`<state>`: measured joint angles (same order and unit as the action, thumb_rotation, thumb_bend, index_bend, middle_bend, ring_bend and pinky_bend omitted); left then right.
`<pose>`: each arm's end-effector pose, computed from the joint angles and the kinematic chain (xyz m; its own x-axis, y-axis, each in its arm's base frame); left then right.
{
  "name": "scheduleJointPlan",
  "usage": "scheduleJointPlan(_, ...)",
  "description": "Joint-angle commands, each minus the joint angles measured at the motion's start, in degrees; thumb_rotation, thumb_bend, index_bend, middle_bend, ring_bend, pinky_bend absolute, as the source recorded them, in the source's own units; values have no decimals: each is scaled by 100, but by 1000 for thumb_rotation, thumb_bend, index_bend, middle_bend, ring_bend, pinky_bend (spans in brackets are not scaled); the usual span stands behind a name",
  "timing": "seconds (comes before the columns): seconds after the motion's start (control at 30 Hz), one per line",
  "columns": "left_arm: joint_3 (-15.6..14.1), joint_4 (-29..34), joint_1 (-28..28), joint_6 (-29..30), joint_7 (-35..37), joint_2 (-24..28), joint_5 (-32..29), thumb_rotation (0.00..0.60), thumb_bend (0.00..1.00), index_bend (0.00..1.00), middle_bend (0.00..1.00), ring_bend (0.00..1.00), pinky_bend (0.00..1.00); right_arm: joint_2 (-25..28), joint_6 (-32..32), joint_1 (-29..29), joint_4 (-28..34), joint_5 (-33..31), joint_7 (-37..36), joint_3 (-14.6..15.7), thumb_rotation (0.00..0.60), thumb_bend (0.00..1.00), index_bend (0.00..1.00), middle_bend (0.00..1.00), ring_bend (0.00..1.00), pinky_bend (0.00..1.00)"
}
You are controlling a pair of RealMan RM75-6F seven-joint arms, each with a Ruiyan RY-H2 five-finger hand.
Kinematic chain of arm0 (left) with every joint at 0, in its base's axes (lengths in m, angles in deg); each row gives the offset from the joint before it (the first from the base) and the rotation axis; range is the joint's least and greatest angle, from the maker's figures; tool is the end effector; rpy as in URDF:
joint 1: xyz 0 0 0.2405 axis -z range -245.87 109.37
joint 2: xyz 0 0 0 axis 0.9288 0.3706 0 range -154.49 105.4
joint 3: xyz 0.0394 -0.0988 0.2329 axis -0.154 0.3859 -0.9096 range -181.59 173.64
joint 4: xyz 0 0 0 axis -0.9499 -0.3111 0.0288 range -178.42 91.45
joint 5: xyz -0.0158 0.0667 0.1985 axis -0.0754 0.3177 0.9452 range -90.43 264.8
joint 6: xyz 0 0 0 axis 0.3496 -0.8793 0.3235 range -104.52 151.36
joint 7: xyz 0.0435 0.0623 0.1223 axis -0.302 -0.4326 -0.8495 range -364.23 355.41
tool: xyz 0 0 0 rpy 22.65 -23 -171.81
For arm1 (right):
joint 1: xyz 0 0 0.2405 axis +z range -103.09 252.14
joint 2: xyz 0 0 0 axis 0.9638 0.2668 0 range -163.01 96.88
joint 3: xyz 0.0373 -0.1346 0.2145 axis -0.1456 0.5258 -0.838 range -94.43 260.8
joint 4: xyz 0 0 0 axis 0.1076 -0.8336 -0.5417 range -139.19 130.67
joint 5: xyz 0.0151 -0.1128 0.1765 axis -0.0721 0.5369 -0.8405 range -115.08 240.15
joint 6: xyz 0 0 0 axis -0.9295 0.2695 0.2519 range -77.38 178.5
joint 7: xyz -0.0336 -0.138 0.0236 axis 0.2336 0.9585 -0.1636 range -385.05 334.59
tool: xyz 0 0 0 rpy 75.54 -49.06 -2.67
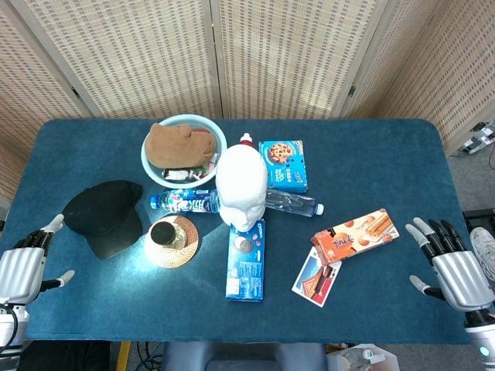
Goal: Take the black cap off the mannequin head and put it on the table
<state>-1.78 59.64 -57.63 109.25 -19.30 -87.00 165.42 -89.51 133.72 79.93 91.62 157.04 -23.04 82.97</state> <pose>-0.2750 0.2031 0.1576 0.4790 -0.0052 0.8778 0.8777 0.0183 -0.4788 -0.2936 -0.1718 0.1761 0.5114 -0.0640 0.8570 -0.8524 -0.1641 0.4964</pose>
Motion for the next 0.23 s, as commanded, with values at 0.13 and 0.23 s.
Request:
scheduleJointPlan(0.13, -57, 50, -123, 82, -77, -80, 115, 600, 64, 87, 214, 236, 348, -31, 9, 32, 18, 45, 54, 5, 600, 191, 115, 59, 0, 0)
scheduleJointPlan(0.23, -74, 31, -183, 139, -84, -118, 180, 600, 64, 87, 214, 236, 348, -48, 19, 33, 25, 49, 70, 11, 600, 191, 115, 58, 0, 0)
